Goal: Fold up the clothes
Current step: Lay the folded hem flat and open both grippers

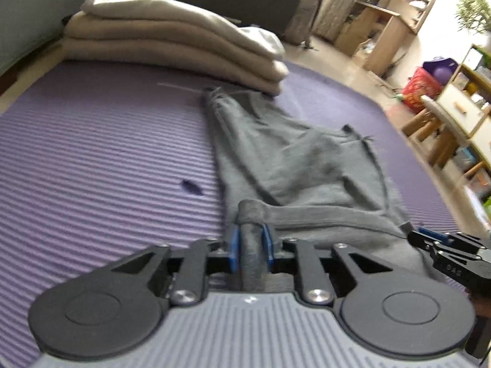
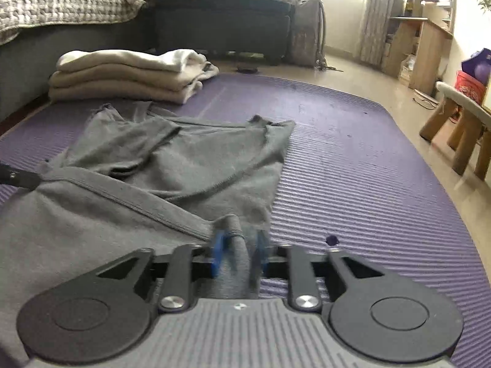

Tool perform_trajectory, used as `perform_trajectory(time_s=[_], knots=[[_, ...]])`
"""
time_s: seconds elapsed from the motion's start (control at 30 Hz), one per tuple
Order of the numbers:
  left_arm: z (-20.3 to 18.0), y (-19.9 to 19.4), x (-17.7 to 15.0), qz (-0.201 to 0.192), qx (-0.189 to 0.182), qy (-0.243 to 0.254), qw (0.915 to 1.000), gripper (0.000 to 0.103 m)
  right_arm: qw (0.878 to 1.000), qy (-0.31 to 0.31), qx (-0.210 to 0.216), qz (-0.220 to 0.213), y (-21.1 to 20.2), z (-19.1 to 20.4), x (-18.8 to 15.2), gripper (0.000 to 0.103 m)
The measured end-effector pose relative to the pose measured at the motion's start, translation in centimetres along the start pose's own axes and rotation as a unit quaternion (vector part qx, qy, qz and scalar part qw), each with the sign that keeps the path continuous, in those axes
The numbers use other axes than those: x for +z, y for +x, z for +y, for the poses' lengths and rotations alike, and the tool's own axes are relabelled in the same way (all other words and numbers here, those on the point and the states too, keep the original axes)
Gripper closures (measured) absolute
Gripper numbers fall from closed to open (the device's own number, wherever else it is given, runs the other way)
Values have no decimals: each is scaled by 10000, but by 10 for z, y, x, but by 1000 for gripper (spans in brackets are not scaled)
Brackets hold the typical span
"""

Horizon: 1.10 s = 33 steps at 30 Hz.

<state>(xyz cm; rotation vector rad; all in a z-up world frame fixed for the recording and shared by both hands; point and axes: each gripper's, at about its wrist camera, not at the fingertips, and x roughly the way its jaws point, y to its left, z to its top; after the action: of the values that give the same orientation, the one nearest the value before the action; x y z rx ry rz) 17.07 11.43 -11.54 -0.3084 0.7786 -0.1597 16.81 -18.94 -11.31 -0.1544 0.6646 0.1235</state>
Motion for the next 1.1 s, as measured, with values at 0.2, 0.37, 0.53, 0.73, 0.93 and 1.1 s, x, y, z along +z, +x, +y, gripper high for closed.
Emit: perform_trajectory(time_s=[0.2, 0.37, 0.53, 0.73, 0.93, 1.1], knots=[[-19, -18, 9, -354, -261, 159, 9989, 70, 9980, 379, 325, -392, -20, -1, 13, 60], [-47, -7, 1, -57, -724, 567, 9957, 70, 9948, 342, 909, -292, -17, 20, 17, 66], [-40, 10, -10, 107, -420, 666, 9968, 70, 9963, 509, 692, 91, 2, 3, 2, 75], [-33, -11, -1, 175, -168, 670, 9975, 68, 9966, 620, 529, 137, -26, -8, 7, 79], [-59, -49, -13, 343, -628, 1177, 9905, 68, 9917, -1, 1251, 299, -67, 38, 2, 79], [-73, -59, -47, 539, -688, 1370, 9867, 69, 9832, -813, 1509, 631, -77, 87, -19, 80]])
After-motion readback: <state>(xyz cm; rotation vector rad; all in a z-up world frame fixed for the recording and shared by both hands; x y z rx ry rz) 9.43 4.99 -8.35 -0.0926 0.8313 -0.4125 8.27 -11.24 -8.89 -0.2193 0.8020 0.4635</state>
